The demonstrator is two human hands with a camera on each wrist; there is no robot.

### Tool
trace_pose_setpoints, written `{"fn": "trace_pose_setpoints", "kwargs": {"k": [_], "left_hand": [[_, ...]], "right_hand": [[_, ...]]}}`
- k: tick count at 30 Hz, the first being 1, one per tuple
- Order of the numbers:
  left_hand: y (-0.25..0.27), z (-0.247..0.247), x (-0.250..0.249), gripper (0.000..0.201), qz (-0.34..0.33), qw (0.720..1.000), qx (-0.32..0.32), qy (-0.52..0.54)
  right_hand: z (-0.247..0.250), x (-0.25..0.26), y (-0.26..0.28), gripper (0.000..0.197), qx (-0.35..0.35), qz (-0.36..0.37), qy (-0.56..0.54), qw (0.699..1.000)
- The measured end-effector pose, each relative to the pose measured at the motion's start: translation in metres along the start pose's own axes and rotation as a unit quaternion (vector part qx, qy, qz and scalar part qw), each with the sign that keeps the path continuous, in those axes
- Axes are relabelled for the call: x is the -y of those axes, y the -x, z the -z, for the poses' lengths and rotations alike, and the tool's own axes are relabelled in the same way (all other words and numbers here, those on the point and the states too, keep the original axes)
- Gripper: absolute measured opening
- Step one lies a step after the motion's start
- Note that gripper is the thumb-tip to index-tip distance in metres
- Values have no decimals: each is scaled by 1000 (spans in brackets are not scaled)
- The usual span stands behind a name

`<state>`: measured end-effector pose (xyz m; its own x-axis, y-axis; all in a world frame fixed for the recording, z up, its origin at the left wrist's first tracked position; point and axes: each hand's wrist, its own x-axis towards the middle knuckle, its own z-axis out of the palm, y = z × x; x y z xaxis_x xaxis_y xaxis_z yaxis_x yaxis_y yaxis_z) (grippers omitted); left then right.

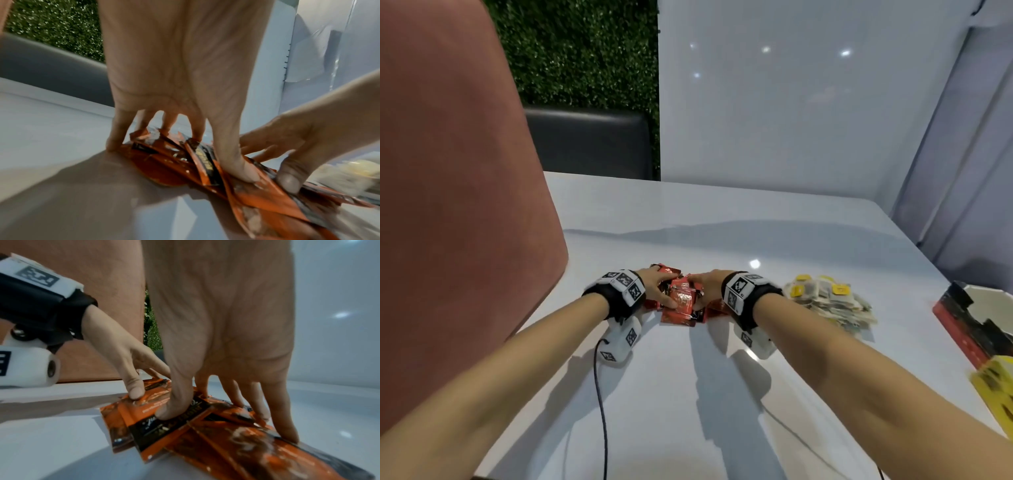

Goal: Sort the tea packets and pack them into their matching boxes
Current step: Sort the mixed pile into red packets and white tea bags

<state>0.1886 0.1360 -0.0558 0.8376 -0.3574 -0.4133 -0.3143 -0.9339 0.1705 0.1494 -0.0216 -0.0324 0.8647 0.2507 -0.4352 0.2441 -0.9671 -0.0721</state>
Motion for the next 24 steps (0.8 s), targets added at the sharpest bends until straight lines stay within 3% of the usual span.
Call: {"fn": "trace_pose_setpoints", "kwargs": {"k": [6, 14, 21, 24], "left_hand": [[63, -43, -26, 89, -4, 1000, 1, 23], [155, -104, -70, 91, -29, 998, 20, 58], [177, -124, -93, 87, -41, 997, 4, 67], [176, -121, -90, 97, -34, 996, 18, 83]], "right_hand": [[-36, 8, 61, 66, -2, 24, -38, 999], [-98, 11, 151, 81, 12, 40, -87, 995], [-133, 1, 176, 78, -62, 34, -85, 994], [-131, 1, 182, 68, -109, 49, -44, 992]]}}
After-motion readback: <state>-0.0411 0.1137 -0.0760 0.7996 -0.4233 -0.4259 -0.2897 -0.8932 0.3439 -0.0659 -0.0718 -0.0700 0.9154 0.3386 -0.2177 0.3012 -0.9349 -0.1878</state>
